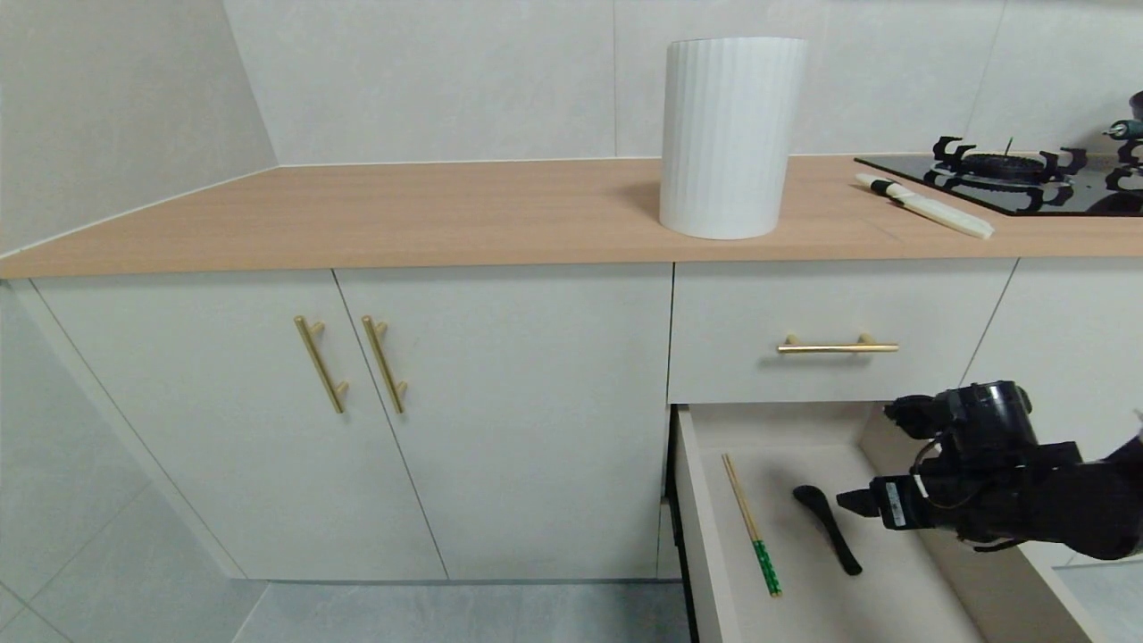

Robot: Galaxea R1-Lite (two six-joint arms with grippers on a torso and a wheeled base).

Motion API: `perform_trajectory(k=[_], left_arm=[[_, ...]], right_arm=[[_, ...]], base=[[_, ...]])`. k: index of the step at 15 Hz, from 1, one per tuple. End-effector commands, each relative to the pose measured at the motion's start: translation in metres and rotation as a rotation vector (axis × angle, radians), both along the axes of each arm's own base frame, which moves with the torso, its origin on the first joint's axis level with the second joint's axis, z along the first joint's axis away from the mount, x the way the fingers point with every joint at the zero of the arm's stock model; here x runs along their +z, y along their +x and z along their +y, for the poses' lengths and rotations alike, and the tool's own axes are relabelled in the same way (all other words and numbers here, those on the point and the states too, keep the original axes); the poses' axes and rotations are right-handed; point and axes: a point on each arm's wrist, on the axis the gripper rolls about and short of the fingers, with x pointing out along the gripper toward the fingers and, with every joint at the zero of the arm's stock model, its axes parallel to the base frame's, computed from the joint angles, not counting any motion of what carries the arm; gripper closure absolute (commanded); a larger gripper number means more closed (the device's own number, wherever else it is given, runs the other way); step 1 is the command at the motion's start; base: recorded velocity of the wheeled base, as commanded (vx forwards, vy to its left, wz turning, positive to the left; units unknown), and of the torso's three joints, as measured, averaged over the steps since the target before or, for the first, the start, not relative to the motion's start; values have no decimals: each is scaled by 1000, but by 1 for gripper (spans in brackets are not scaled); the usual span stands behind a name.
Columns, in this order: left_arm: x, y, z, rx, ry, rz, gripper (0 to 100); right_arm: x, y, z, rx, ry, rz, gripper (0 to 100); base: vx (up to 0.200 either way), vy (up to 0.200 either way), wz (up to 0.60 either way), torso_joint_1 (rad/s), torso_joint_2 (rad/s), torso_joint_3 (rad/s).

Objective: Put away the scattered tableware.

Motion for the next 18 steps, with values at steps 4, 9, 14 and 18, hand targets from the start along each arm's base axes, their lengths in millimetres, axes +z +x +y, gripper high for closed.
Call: perform_trajectory(k=[4, 9, 14, 18], left_arm=[[0, 0, 0, 0, 1, 0, 0], [0, 0, 0, -1, 21, 4, 0], [0, 0, 0, -3, 18, 2, 0], [0, 0, 0, -3, 9, 2, 0]], right_arm=[[68, -87, -3, 50, 27, -55, 0], [79, -110, -3, 75, 16, -16, 0], [79, -120, 5, 130, 6, 20, 0], [76, -122, 6, 146, -10, 40, 0]], base=[[0, 0, 0, 0, 0, 0], [0, 0, 0, 0, 0, 0], [-80, 0, 0, 1, 3, 3], [-200, 0, 0, 5, 0, 2]])
